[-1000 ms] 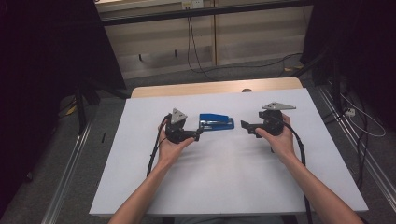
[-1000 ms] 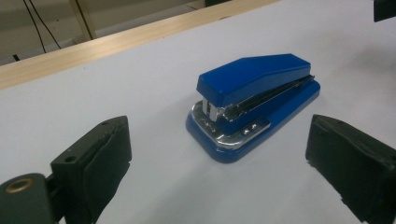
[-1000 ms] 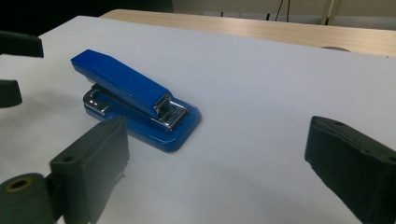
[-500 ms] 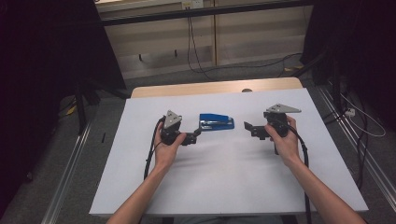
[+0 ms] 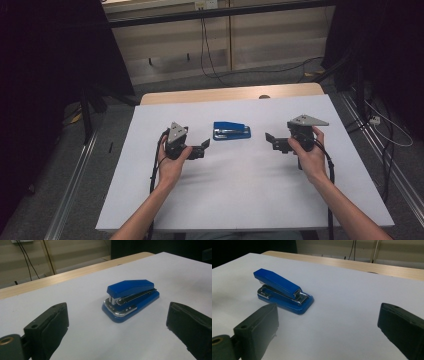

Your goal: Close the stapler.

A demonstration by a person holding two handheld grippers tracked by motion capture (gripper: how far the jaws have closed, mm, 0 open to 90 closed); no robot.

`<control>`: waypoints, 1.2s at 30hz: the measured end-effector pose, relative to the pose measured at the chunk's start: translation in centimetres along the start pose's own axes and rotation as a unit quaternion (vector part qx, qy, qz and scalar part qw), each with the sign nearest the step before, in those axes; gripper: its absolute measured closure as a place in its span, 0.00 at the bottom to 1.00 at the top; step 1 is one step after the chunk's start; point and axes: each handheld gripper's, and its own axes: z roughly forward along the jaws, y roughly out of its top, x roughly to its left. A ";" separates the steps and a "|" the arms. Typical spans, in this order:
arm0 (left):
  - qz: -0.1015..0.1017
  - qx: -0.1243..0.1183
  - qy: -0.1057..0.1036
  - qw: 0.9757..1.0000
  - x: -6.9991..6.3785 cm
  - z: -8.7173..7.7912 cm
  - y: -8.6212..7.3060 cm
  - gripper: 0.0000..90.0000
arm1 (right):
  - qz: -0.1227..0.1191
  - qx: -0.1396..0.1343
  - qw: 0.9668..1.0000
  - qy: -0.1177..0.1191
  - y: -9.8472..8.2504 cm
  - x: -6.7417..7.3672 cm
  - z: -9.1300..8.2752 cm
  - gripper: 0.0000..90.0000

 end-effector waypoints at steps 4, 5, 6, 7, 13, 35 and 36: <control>-0.002 -0.004 -0.002 1.000 0.0 -0.7 -0.2 0.05 | -0.004 -0.001 1.000 0.001 -0.3 0.3 -0.6 0.04; -0.002 -0.005 -0.002 1.000 0.1 -0.8 -0.2 0.04 | -0.004 -0.001 1.000 0.000 -0.3 0.3 -0.7 0.04; -0.004 -0.003 0.001 1.000 0.0 -1.0 -0.2 0.04 | -0.005 -0.004 1.000 -0.002 -0.4 0.3 -0.9 0.04; -0.005 -0.002 0.002 1.000 0.1 -1.1 -0.2 0.04 | -0.006 -0.007 1.000 -0.005 -0.5 0.4 -1.1 0.04; -0.004 0.001 0.004 1.000 -0.1 -2.1 -0.7 0.04 | -0.006 -0.012 1.000 -0.006 -0.8 0.6 -2.1 0.04; 0.001 -0.011 0.015 1.000 -0.2 -6.1 -2.0 0.04 | -0.010 -0.033 0.999 -0.014 -1.8 1.6 -5.4 0.06; 0.004 -0.009 0.017 1.000 -0.1 -6.2 -2.1 0.04 | -0.008 -0.033 0.999 -0.016 -1.8 1.6 -5.6 0.06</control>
